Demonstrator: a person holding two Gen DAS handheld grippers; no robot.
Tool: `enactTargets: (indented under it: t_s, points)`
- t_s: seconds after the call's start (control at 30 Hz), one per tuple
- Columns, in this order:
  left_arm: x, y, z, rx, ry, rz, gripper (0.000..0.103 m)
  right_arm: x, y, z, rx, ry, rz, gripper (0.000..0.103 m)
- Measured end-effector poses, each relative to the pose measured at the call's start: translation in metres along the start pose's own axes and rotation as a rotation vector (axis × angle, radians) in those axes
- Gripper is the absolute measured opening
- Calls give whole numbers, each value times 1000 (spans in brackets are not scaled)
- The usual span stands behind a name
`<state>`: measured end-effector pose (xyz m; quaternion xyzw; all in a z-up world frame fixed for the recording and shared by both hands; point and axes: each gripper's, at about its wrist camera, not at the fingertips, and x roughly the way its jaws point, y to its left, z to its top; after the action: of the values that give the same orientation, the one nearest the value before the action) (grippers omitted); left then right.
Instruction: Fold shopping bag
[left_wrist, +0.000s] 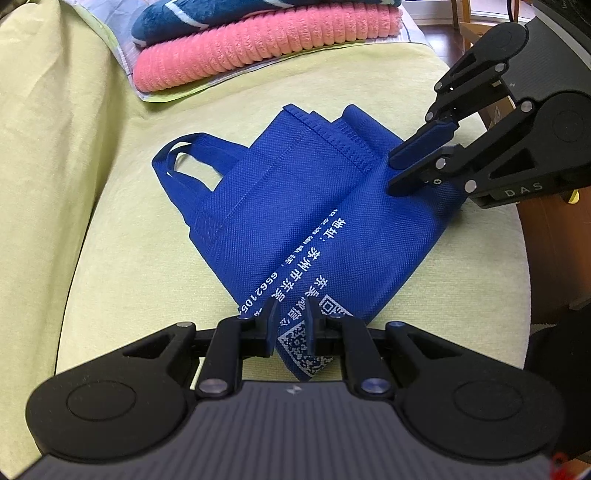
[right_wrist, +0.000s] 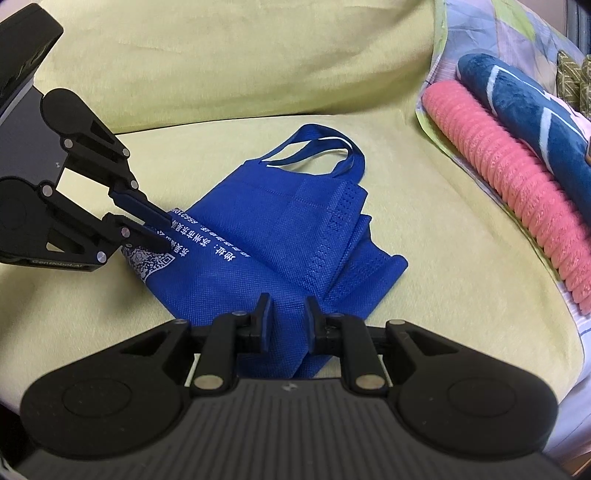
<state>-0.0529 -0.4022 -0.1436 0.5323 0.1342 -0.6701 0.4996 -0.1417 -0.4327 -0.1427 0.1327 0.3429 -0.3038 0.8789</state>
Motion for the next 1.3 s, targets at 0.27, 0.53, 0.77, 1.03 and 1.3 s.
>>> enactTargets:
  t_s: [0.27,0.53,0.77,1.03,1.3]
  points:
    - [-1,-1,-2,-2,-8,13,14,6,4,1,12,-2,5,15]
    - [-20,-33,-22,280,-72,178,31,7,0,-1,40,-11,30,15]
    - [-20,-76,-69,728,-56,315,47,7,-5,-3,60,-17,53,16]
    - [24,-89,-92,1005,-101,517,44,7,-8,-4,72,-16,66,16]
    - [34,-72,-81,1005,-113,436,32,7,-8,-5,69,-23,71,17]
